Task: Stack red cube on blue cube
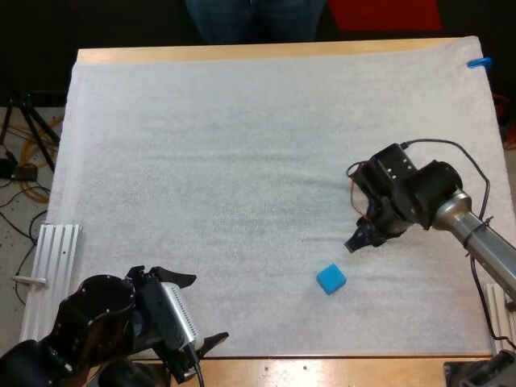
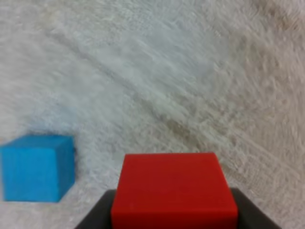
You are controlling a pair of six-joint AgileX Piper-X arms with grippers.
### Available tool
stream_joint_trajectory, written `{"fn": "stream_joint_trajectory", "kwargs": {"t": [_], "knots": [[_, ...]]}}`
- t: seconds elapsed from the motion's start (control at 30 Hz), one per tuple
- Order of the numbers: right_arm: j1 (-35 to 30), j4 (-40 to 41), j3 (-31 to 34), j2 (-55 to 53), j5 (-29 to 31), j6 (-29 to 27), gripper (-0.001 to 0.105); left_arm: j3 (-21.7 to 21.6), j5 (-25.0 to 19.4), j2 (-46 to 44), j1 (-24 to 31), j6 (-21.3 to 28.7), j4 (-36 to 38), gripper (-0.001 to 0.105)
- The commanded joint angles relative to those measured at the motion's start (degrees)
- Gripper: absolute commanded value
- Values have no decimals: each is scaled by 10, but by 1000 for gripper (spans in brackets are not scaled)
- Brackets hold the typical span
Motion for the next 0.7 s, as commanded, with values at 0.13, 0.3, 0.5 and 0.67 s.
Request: {"fn": "stream_joint_trajectory", "kwargs": {"t": [0.13,0.3,0.5,0.67], "knots": [[50,12,-16,2,3,1,32,-4,-3,1,-2,2,-1,87],[109,12,-16,20,3,23,32,-4,-3,1,-2,2,-1,87],[154,12,-16,51,3,39,32,-4,-3,1,-2,2,0,87],[179,10,-16,75,3,41,32,-4,-3,1,-2,2,0,87]]}}
